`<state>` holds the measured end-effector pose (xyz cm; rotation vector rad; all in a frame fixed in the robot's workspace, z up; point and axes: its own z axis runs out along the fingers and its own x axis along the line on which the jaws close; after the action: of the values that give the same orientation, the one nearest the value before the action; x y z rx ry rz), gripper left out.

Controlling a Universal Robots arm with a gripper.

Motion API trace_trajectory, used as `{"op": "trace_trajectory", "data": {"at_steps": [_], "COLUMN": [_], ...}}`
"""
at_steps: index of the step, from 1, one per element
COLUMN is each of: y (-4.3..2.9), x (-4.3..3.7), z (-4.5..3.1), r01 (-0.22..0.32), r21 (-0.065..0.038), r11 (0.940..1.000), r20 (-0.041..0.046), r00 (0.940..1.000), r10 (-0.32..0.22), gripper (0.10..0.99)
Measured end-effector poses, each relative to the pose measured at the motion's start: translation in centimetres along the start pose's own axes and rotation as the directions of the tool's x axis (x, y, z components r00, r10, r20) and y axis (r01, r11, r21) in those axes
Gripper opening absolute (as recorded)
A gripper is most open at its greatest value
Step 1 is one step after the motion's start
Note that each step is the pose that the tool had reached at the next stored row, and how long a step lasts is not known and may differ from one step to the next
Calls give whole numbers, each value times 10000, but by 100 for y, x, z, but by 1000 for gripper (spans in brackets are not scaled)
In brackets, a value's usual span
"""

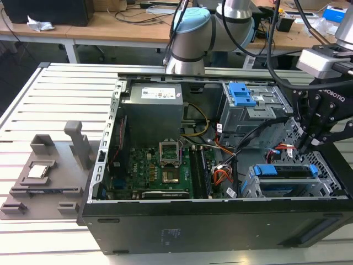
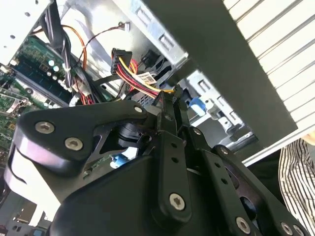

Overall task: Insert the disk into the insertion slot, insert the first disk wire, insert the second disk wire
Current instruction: 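Insert the first disk wire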

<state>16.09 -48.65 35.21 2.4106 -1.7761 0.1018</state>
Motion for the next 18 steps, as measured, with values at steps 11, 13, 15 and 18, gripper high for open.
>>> {"op": "trace_trajectory", "data": {"at_steps": [11,13,15,18], "y": [67,67,67,67], "x": [108,108,108,107], "z": [44,45,46,47], "r01": [-1071,-1519,-1875,-2193], "r21": [-157,-225,-280,-331], "r11": [9941,9881,9819,9751], "r20": [72,98,117,133], "r00": [9942,9883,9821,9754], "r10": [1072,1521,1879,2199], "gripper": [165,165,165,165]}}
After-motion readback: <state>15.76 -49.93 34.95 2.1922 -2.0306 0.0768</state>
